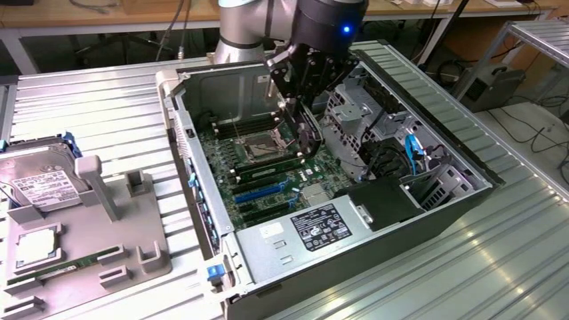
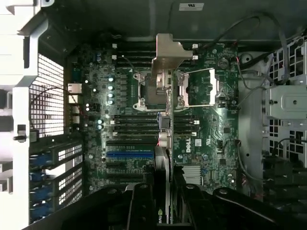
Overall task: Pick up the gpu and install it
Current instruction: 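Pick up the gpu and move the gpu toward the slot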
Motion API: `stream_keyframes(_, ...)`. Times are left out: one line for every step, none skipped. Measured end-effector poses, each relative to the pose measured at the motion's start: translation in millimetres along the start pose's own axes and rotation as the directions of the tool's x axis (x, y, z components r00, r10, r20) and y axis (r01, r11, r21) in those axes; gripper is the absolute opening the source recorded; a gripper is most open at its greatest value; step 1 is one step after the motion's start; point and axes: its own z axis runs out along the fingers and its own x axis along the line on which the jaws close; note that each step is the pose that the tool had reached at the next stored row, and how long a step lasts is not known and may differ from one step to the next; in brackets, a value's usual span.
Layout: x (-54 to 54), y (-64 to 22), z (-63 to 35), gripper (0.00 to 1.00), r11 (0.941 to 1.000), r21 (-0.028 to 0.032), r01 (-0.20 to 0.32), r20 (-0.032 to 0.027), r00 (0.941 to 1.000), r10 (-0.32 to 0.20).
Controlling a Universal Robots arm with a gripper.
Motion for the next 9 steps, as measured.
stream_keyframes(-4.4, -0.3, 1.7, 0.26, 1.0, 0.0, 0.0, 0.0, 1.0, 0.0)
stream_keyframes(-7.8, -0.5, 2.9, 0.26, 1.0, 0.0002, 0.0, -0.0001, 1.0, 0.0)
stream_keyframes(-9.7, -0.5, 3.5, 0.26, 1.0, 0.0002, 0.0, -0.0002, 1.0, 0.0)
stream_keyframes(-10.4, -0.5, 3.5, 0.26, 1.0, 0.0005, 0.0, -0.0004, 1.0, 0.0)
stream_keyframes(-10.4, -0.5, 3.5, 0.26, 1.0, 0.0004, 0.0, -0.0005, 1.0, 0.0)
stream_keyframes(-10.4, -0.5, 3.5, 0.26, 1.0, 0.0005, 0.0, -0.0006, 1.0, 0.0)
stream_keyframes(-10.4, -0.5, 3.6, 0.26, 1.0, 0.0003, 0.0, -0.0005, 1.0, 0.0)
stream_keyframes(-10.4, -0.5, 3.6, 0.26, 1.0, 0.0003, 0.0, -0.0005, 1.0, 0.0)
stream_keyframes(-10.5, -0.5, 3.6, 0.26, 1.0, 0.0002, 0.0, -0.0005, 1.0, 0.0)
